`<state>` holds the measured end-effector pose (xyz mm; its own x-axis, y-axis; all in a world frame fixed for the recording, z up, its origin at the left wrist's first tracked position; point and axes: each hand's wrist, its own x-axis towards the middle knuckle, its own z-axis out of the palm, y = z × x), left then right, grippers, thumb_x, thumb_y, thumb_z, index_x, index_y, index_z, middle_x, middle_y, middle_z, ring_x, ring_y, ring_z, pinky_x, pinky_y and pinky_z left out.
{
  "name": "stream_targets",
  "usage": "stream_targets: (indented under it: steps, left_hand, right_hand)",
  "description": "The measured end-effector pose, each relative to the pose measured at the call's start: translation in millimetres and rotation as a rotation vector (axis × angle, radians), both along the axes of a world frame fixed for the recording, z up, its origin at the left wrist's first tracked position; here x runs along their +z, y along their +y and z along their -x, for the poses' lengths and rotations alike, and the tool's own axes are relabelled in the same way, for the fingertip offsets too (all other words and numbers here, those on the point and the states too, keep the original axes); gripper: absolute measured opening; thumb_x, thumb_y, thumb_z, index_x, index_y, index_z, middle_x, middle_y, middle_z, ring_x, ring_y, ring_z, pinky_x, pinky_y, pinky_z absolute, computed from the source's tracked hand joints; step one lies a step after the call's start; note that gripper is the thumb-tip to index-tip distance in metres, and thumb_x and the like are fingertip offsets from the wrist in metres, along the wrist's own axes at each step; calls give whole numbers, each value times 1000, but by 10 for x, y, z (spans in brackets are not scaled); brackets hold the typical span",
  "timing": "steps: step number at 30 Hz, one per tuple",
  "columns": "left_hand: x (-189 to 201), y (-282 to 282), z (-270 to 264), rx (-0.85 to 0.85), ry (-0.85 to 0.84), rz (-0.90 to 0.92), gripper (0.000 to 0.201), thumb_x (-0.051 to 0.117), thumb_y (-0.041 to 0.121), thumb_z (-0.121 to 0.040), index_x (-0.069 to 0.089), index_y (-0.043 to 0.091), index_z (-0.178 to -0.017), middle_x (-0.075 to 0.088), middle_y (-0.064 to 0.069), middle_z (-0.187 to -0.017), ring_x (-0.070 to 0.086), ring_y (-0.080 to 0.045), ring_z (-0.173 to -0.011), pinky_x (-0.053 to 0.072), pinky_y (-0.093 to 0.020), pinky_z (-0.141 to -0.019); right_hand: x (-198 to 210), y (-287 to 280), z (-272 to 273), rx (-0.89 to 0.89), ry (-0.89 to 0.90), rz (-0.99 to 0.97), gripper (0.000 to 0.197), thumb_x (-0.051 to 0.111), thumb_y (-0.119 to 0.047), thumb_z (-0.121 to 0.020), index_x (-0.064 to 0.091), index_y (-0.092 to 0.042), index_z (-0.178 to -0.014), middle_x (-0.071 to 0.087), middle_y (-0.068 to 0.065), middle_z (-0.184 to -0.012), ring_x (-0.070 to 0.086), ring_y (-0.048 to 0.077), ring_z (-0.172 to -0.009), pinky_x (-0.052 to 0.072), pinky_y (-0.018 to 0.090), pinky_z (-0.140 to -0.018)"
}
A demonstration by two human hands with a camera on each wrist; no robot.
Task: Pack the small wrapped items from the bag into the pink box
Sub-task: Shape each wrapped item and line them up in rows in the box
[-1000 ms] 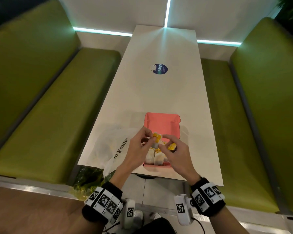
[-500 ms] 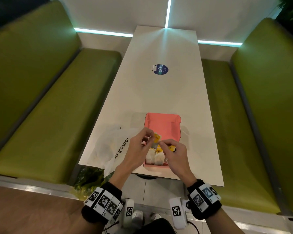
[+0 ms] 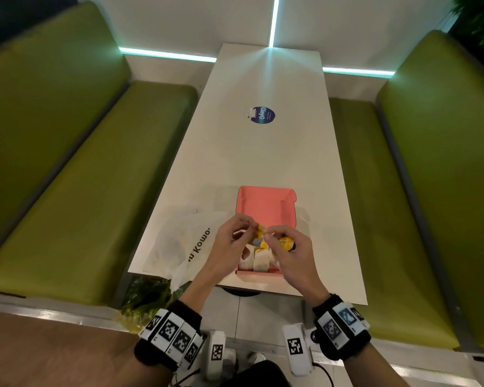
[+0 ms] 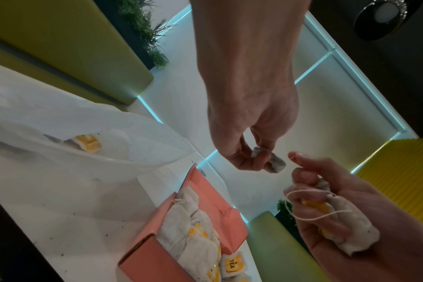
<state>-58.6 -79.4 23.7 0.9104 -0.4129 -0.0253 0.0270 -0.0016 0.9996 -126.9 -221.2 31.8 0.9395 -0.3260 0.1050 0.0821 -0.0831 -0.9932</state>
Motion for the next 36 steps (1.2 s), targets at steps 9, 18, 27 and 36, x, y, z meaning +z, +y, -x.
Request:
stream_targets:
  steps: [9,18,27,36]
  left_hand:
    - [117,17,15,84,83,133,2,57,-1,-96,56,-2,-95,66,-5,-85,56,-12,-65,42,-26,-48]
    - [39,-126,105,267,67,77,7,57,0,-96,57,4,-90,66,0,-80,57,-14,-64,44,-25,-46]
    - [24,-204,187,434,40,-63,10,65,3,-92,57,8,-88,66,-2,-77,61,-5,-61,51,-25,-53]
    - [30,-146,151,307,60,-42,5,66,5,-91,66,8,-87,69,-8,-80,67,-16,-73,55,-27,-57]
  right_hand:
    - [-18,-19,33,104,127,-18,13,62,-4,-94,66,-10,-84,52,3,-63,44,13,-55,40,29,-54]
    - [-47,118,121,75,218,-212,14,61,-7,-96,72,-11,-103,47,4,-58,38,12,-46,31,20,-39]
    - [-111,175,160,24,153,62,22,65,-12,-94,73,-29,-106,63,-8,-74,55,12,-61,48,32,-55]
    - [-115,159,172,-19,141,23,18,64,-8,-94,73,-21,-104,61,-8,-73,53,10,-60,52,35,-58]
